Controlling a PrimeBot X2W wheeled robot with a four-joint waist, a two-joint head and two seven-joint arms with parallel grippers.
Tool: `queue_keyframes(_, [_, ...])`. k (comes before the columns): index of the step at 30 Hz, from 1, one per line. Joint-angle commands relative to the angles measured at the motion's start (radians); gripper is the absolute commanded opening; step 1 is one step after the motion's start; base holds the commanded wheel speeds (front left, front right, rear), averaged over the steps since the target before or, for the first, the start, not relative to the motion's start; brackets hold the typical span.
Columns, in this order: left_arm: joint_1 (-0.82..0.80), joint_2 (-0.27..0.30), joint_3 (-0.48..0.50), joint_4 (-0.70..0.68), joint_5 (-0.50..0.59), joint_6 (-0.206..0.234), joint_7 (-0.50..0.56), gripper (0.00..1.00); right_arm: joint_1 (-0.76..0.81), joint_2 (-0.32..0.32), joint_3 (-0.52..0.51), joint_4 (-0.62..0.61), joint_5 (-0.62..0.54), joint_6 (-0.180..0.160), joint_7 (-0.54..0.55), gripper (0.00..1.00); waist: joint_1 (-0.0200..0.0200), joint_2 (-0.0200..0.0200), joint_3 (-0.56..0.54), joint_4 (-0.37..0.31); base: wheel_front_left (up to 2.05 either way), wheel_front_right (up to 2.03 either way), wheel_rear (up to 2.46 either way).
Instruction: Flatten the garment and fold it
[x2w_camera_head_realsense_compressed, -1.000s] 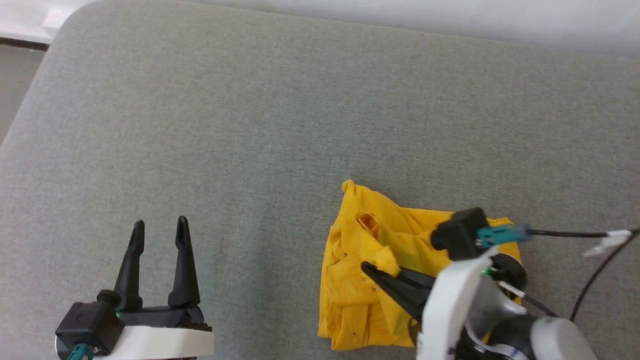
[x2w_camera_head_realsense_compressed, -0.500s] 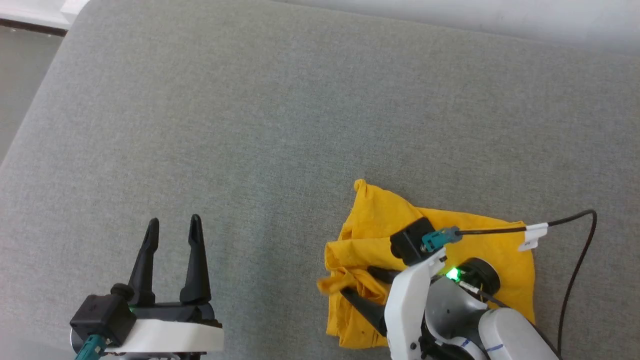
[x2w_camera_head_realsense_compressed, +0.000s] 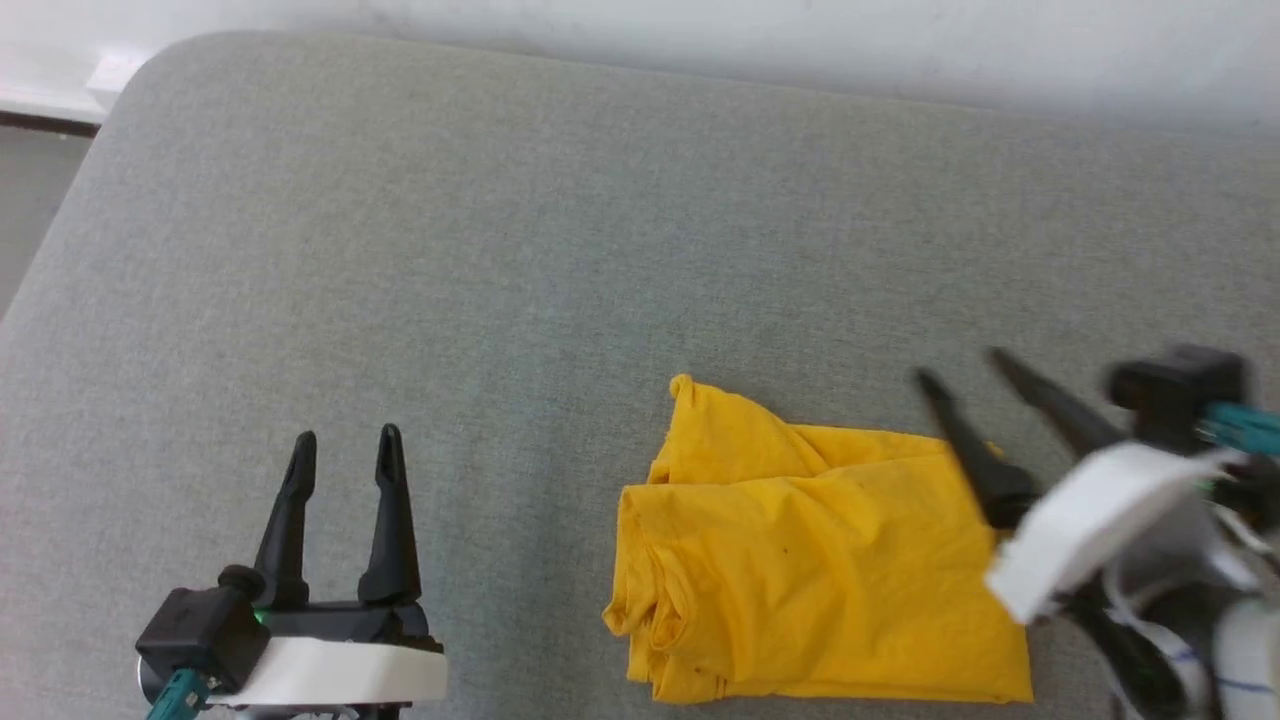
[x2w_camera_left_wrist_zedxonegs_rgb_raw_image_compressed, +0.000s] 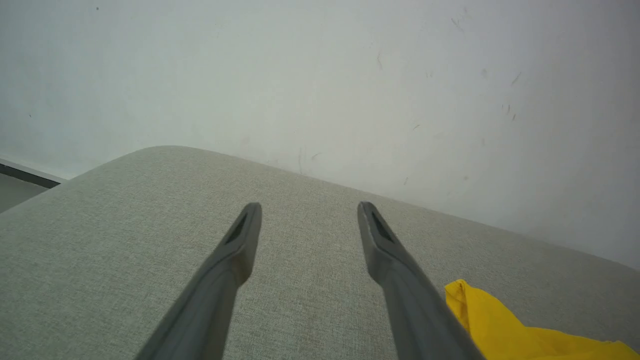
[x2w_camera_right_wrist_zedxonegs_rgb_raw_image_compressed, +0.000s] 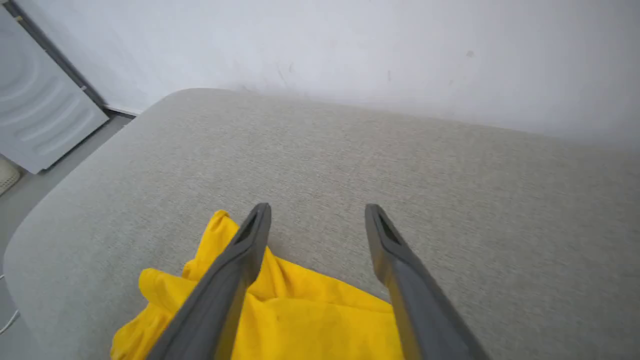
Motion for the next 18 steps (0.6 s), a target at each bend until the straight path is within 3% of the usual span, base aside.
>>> queue_keyframes(1, [0.012,-0.005,0.005,-0.011,0.003,0.003,-0.005,1.0,0.043,-0.002,-0.042,-0.017,-0.03,-0.001,-0.022,1.0,0.0,0.0,-0.017,-0.015,0.0,0.0,0.0])
queue_keyframes(9, [0.057,-0.01,0.014,-0.028,-0.004,0.009,-0.005,1.0,0.224,0.037,-0.183,-0.01,-0.022,-0.001,-0.069,1.0,0.0,0.0,-0.024,-0.031,0.0,0.0,0.0])
queue_keyframes(18, [0.049,-0.005,0.007,-0.031,-0.005,0.006,-0.004,1.0,0.264,0.047,-0.134,0.173,0.023,-0.001,-0.096,1.0,0.0,0.0,-0.016,-0.022,0.0,0.0,0.0])
